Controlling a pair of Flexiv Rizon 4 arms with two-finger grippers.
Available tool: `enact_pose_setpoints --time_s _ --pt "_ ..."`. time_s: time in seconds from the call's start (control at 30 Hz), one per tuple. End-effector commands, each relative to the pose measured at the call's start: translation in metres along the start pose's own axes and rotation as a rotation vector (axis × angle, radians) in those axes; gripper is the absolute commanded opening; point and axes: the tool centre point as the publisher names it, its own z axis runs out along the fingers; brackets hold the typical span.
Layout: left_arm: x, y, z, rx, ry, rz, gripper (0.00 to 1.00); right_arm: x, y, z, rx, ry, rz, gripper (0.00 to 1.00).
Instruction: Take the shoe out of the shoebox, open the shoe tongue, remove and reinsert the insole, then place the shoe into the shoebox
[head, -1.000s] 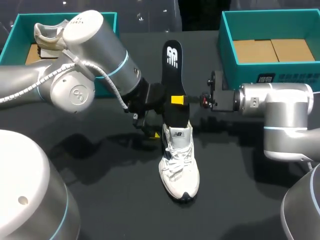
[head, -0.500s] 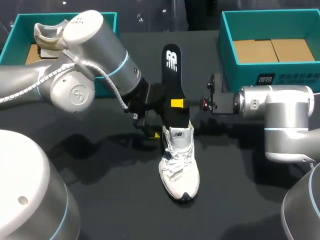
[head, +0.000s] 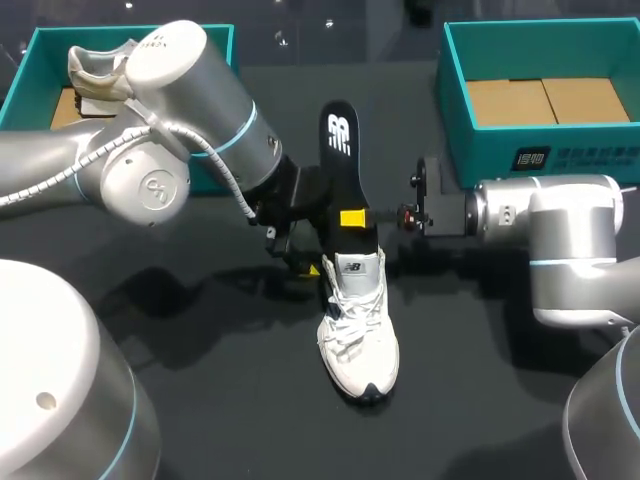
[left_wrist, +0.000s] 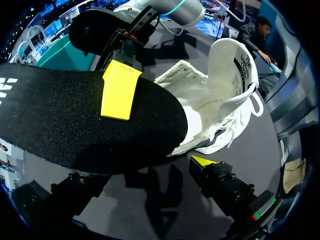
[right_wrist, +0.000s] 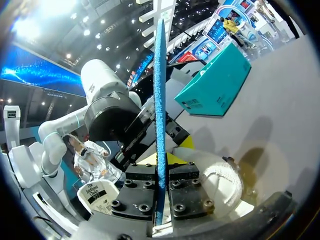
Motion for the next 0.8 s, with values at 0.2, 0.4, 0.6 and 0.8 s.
enact_pose_setpoints --time_s 0.2,0.4,0.6,0.8 --pt "0.001 0.001 0.0 0.0 -0.001 0.0 1.0 -0.003 -0.018 0.003 -0.011 0.019 0.012 0.0" --pt "0.001 0.001 0.0 0.0 -0.001 0.0 1.0 -0.001 -0.028 0.004 -0.01 0.03 0.035 0.0" --pt "0.001 0.001 0.0 0.0 -0.001 0.0 1.0 0.0 -0.037 0.006 0.003 0.026 0.074 0.0" --pt "0.001 0.001 0.0 0.0 -0.001 0.0 1.0 0.004 -0.045 0.003 -0.005 0.012 0.094 0.0"
